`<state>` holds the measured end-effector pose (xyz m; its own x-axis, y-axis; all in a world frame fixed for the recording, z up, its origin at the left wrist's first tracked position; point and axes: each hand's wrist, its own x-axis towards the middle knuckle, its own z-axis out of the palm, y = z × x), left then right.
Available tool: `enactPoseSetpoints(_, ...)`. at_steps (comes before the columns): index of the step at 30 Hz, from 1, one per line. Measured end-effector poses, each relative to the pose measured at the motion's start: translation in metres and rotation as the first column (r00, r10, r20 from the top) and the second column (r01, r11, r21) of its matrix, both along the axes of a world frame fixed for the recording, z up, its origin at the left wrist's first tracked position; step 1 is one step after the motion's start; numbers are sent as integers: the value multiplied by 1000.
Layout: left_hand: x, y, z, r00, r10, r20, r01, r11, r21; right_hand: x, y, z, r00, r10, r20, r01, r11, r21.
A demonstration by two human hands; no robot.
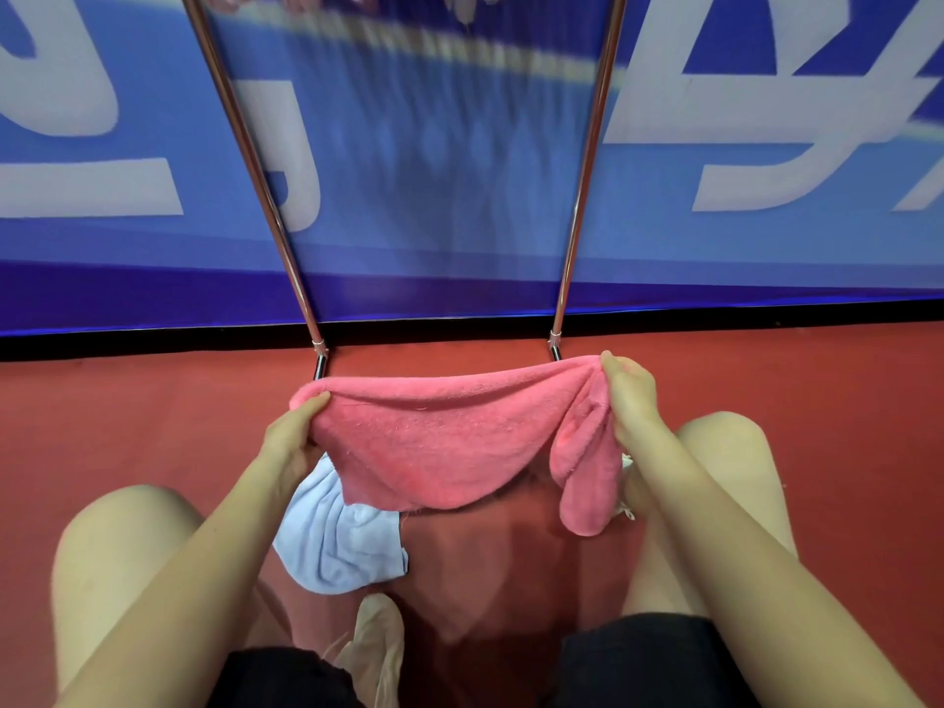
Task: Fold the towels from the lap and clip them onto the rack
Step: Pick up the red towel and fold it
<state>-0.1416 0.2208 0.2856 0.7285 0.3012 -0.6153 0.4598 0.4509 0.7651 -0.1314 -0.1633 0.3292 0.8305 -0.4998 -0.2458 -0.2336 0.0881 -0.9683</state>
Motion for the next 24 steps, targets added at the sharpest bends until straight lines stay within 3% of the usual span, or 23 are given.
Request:
enactPoseSetpoints(3, 2, -6, 8, 996, -20, 84, 25, 997, -67, 1, 4, -4, 998, 50, -43, -52, 997, -55)
enactPoseSetpoints(6, 1, -18, 15, 990, -51, 135, 52, 999, -2, 0, 15, -4, 988, 141, -70, -149, 982, -118)
enactPoseSetpoints(8, 0, -30, 19, 987, -82, 138, 72, 995, 72, -1, 22, -2, 971, 226, -77, -239, 938, -251)
enactPoseSetpoints(10, -1, -45, 24, 982, -116, 147, 97, 986, 136, -4, 26, -3, 936, 332, -113, -340, 779, -527)
enactPoseSetpoints(12, 0, -58, 27, 978, -151, 146, 119, 971, 208, -8, 29, -1, 882, 385, -273, -432, 424, -796)
enactPoseSetpoints(13, 0, -64, 28, 975, -160, 155, 121, 965, 231, -9, 31, 1, 872, 366, -327, -441, 291, -849)
enactPoseSetpoints(14, 0, -69, 30, 974, -160, 161, 116, 961, 250, -9, 34, 4, 871, 338, -357, -439, 204, -875)
enactPoseSetpoints(17, 1, -82, 34, 970, -175, 166, 116, 942, 314, -5, 40, 6, 877, 301, -375, -425, 123, -897)
enactPoseSetpoints(18, 1, -86, 36, 967, -186, 175, 119, 935, 335, -1, 41, 4, 871, 300, -390, -442, 129, -888)
enactPoseSetpoints(19, 1, -91, 38, 962, -195, 192, 118, 929, 351, 1, 41, 2, 859, 327, -393, -470, 200, -860)
enactPoseSetpoints(22, -2, -108, 49, 942, -220, 254, 103, 908, 407, 2, 53, 0, 831, 497, -248, -538, 606, -586)
enactPoseSetpoints(24, -2, -120, 52, 926, -252, 282, 111, 893, 436, -4, 68, 5, 857, 500, -127, -513, 799, -315)
